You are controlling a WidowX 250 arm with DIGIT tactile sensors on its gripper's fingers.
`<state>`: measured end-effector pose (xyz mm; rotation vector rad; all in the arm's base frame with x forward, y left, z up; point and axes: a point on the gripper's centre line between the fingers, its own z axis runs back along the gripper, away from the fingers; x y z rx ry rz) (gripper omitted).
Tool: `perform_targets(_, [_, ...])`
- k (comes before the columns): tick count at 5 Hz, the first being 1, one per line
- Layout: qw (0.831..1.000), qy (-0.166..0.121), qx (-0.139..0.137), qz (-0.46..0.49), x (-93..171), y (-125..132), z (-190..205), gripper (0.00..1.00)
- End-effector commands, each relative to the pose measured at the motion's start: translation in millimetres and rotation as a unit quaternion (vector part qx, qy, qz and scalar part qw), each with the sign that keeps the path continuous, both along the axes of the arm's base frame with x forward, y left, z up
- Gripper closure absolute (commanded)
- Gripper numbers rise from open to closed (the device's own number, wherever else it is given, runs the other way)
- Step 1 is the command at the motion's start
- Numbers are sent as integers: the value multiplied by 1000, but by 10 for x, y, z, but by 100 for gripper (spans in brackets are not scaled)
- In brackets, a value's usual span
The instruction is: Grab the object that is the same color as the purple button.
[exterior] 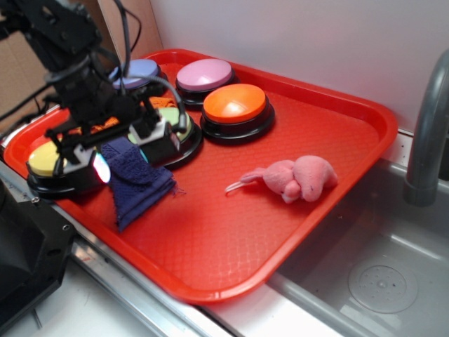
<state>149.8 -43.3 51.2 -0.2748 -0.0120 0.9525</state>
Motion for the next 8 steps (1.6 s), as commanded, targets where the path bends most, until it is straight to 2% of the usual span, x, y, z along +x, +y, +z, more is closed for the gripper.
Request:
perform_targets(1, [1000,17,-2,7,99,-14,-283,0])
perform_targets(2, [1000,7,30,-7,139,-7,-305,0])
perform_targets(3, [998,-1,53,-31,165,-27,-287,100])
perform_targets(4, [995,-7,82,-52,194,-68,-259,100])
perform_targets(6, [986,-29,118,-114,247,-97,-121,100])
perform_targets(7, [977,-40,128,-167,273,-94,30,100])
perform_targets(8, [965,-48,112,-232,311,-110,258,100])
